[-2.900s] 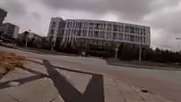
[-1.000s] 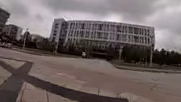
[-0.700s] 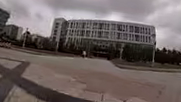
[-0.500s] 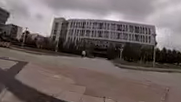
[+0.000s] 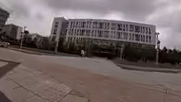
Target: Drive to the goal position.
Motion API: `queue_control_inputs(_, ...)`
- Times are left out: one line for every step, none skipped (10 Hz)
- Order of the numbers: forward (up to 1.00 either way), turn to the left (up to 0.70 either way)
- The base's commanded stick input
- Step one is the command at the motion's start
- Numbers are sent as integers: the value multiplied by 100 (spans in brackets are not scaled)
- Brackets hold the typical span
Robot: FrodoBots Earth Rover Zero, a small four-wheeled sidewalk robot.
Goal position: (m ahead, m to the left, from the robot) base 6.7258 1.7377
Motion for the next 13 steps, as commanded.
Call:
queue_control_inputs(100,-3)
queue_control_inputs(100,-12)
queue_control_inputs(100,-20)
queue_control_inputs(100,-11)
queue_control_inputs(100,-9)
queue_control_inputs(100,0)
queue_control_inputs(100,0)
queue_control_inputs(100,-13)
queue_control_inputs(100,-8)
queue_control_inputs(100,0)
queue_control_inputs(100,0)
queue_control_inputs(100,0)
queue_control_inputs(100,0)
